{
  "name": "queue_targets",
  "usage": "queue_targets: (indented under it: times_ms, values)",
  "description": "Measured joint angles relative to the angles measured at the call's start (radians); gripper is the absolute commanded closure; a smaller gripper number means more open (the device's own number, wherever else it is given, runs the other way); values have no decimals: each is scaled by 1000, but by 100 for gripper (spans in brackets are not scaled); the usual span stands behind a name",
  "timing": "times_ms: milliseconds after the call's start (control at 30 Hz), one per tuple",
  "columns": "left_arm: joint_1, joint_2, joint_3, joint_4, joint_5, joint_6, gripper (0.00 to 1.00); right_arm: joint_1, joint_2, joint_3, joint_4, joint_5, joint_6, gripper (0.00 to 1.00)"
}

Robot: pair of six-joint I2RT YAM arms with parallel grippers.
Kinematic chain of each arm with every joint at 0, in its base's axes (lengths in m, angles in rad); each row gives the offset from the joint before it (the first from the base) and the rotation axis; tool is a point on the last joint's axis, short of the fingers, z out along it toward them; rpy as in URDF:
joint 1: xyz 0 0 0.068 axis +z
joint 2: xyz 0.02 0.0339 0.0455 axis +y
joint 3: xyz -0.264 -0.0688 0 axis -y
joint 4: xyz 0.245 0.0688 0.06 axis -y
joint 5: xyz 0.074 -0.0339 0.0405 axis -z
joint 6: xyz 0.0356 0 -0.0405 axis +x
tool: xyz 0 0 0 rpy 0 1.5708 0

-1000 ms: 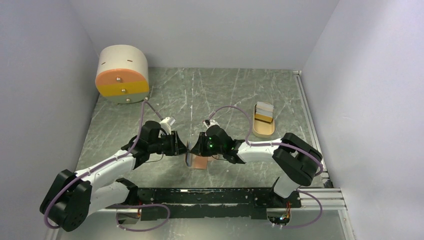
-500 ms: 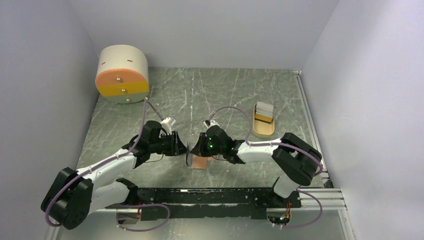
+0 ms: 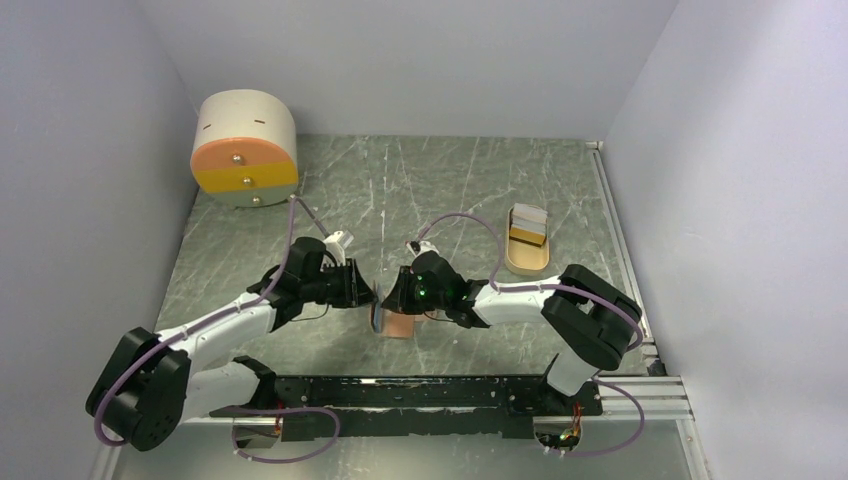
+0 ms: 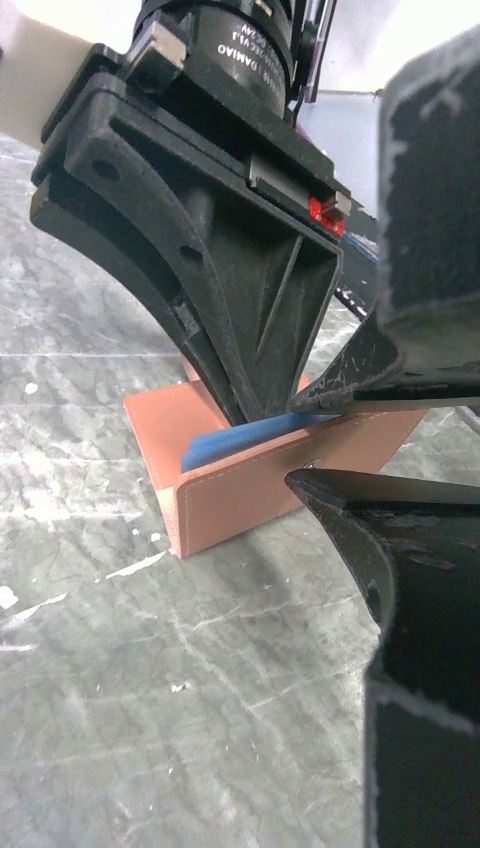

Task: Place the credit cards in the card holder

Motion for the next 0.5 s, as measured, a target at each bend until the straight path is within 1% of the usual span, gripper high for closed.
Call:
queue_targets:
  times_ms: [267, 400, 500]
  values:
    - [0, 11, 9, -13, -24, 11, 63, 0, 10, 0, 2, -1, 1, 83]
    - [0, 1, 9, -11, -24, 10, 66, 0, 18, 0, 1, -2, 1, 83]
    - [0, 2, 9, -9, -26, 11, 70, 0, 18, 0, 1, -2, 1, 82]
